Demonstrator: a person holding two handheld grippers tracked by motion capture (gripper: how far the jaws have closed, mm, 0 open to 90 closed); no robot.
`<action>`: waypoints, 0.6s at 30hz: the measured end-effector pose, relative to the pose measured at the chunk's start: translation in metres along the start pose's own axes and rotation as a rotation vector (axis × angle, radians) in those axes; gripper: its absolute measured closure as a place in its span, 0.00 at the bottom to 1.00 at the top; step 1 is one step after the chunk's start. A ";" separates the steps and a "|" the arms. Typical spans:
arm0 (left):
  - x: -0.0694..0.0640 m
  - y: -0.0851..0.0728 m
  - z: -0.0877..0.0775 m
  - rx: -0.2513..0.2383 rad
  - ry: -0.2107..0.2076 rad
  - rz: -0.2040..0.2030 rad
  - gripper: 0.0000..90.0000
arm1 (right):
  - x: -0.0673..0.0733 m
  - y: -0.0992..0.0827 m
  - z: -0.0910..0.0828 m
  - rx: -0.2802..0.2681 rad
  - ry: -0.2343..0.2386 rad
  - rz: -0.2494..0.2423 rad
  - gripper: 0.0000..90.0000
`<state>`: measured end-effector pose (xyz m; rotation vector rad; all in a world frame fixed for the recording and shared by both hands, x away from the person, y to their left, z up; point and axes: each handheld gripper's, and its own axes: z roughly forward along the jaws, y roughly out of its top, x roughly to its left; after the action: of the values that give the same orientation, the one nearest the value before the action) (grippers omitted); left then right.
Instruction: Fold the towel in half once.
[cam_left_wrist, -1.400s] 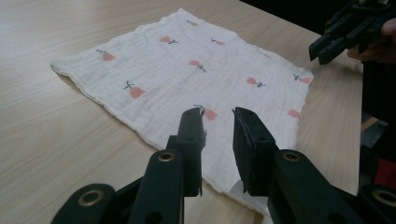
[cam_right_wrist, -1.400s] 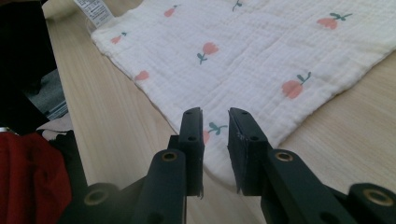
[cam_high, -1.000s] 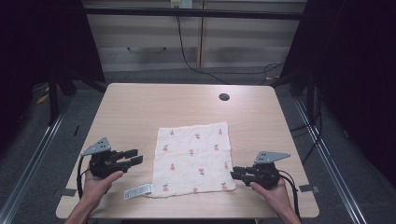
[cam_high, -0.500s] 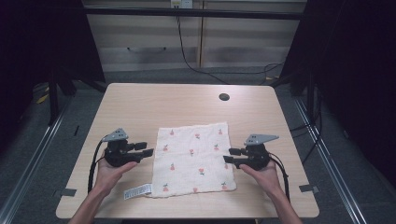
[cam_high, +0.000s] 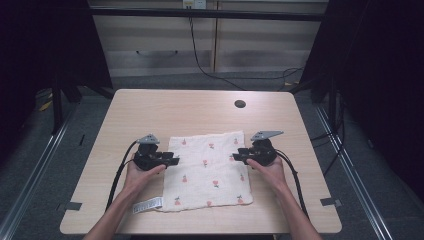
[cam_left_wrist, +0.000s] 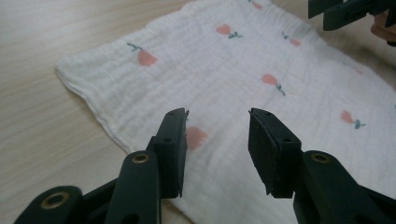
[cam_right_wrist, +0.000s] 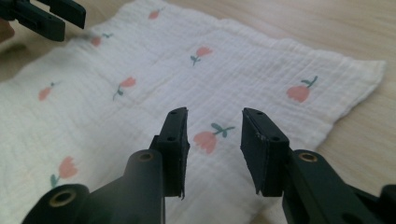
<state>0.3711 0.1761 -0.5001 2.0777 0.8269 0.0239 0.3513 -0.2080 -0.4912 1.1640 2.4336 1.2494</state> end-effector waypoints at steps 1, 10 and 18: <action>-0.001 -0.001 0.001 0.006 0.009 0.009 0.67 | 0.001 0.000 0.002 0.008 0.001 -0.005 0.70; 0.000 -0.004 0.006 0.021 0.035 0.028 0.75 | 0.003 -0.006 0.013 0.080 -0.037 -0.029 0.72; -0.001 -0.006 0.006 0.015 0.036 0.035 0.76 | 0.010 -0.017 0.002 0.079 -0.023 -0.036 0.73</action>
<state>0.3691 0.1732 -0.5079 2.1116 0.8153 0.0745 0.3356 -0.2054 -0.5034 1.1425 2.4961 1.1330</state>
